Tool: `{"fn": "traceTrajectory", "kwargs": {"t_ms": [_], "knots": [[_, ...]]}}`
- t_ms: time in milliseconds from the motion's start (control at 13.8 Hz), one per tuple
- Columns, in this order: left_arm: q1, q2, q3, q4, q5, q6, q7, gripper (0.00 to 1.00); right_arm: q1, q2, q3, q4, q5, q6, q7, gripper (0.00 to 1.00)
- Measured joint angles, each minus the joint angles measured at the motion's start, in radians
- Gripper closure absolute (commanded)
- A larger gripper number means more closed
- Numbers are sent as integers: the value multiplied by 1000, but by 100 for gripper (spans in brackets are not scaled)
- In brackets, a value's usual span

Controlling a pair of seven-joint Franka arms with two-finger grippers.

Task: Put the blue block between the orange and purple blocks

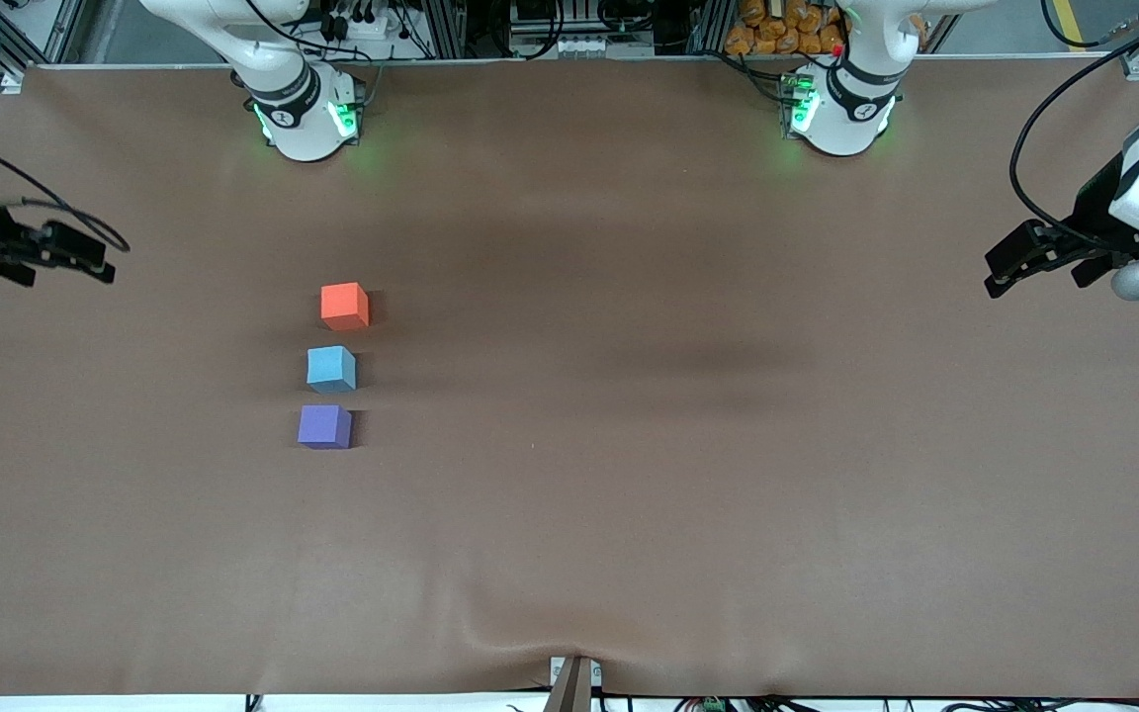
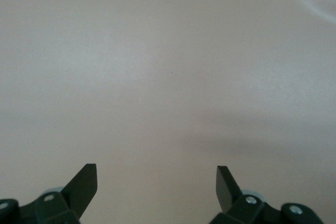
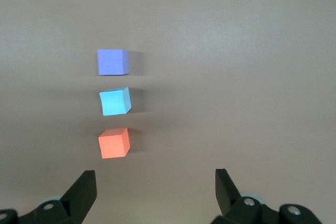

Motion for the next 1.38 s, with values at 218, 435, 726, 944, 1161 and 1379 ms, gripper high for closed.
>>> {"fn": "traceTrajectory", "kwargs": {"t_ms": [218,435,726,944,1161,1379], "knots": [[0,0,0,0,0,-2,0,0,-3,-27,21,56,0,-87,1,0],[0,0,0,0,0,-14,0,0,-3,-28,21,134,0,-147,1,0],[0,0,0,0,0,-27,0,0,-3,-28,20,158,-1,-149,5,0],[0,0,-1,0,0,-41,0,0,-3,-19,17,154,-1,-146,24,0],[0,0,-1,0,0,-48,0,0,-3,-4,14,152,-1,-139,31,0],[0,0,0,0,0,-59,0,0,-3,-4,12,146,-1,-140,35,0]]}}
